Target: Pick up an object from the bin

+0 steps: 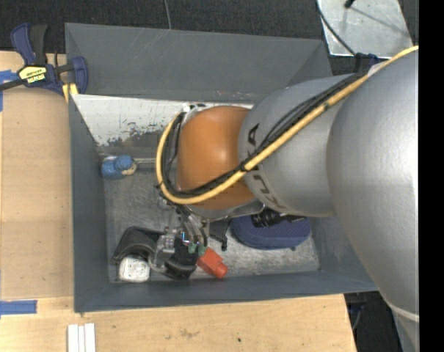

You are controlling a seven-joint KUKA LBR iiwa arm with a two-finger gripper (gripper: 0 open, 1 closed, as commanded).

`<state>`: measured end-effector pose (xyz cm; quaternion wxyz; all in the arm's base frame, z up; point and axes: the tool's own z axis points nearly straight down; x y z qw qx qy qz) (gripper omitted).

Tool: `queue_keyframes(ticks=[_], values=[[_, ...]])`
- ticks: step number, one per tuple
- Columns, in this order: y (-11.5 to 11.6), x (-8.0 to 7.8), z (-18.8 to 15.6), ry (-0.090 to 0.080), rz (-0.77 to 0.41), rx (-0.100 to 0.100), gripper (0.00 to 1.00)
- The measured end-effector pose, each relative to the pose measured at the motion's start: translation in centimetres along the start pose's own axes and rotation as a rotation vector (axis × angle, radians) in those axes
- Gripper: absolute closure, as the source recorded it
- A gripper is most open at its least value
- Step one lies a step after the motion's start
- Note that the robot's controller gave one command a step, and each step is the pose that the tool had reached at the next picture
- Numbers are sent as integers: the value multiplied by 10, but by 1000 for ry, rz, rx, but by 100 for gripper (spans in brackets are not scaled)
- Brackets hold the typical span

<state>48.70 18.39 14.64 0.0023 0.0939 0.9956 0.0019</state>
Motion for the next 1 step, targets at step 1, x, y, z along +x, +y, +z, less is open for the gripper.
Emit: queue_keyframes(ticks=[1], values=[[-13,-5,47,-4,-181,-4,0]])
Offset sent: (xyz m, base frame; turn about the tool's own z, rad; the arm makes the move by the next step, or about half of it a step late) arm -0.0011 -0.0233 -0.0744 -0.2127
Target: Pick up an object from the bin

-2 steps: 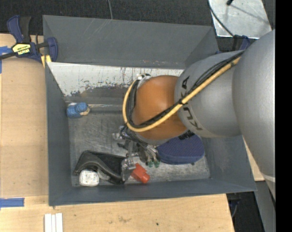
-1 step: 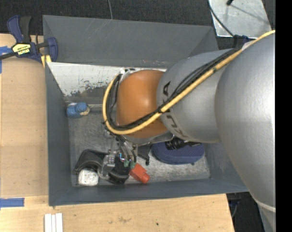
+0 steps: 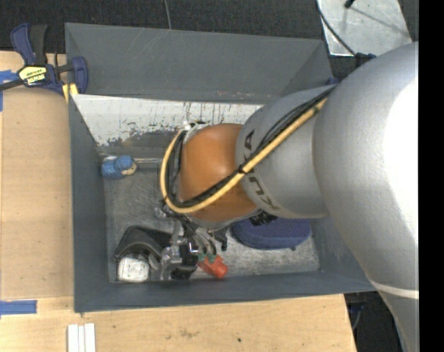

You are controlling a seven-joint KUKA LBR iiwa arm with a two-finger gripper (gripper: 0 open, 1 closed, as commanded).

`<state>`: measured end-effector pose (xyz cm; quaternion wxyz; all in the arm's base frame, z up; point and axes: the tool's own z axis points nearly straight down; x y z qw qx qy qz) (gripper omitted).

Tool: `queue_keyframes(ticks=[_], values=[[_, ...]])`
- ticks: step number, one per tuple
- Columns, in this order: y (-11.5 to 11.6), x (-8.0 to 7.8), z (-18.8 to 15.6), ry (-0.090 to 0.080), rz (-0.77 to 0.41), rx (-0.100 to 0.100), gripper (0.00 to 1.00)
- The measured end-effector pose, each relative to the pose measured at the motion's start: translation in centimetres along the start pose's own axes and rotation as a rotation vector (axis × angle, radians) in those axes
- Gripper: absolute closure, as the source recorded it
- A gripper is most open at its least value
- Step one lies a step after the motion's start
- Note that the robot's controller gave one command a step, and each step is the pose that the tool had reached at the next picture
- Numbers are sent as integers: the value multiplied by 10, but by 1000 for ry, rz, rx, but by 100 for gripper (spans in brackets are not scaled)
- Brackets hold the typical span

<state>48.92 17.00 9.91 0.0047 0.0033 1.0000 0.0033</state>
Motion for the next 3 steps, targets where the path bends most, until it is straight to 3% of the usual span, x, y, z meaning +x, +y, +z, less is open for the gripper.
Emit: queue_keyframes(ticks=[1,2,3], values=[[7,2,10,20,277,3,0],[9,3,9,27,276,1,100],[20,-1,-105,5,273,6,100]])
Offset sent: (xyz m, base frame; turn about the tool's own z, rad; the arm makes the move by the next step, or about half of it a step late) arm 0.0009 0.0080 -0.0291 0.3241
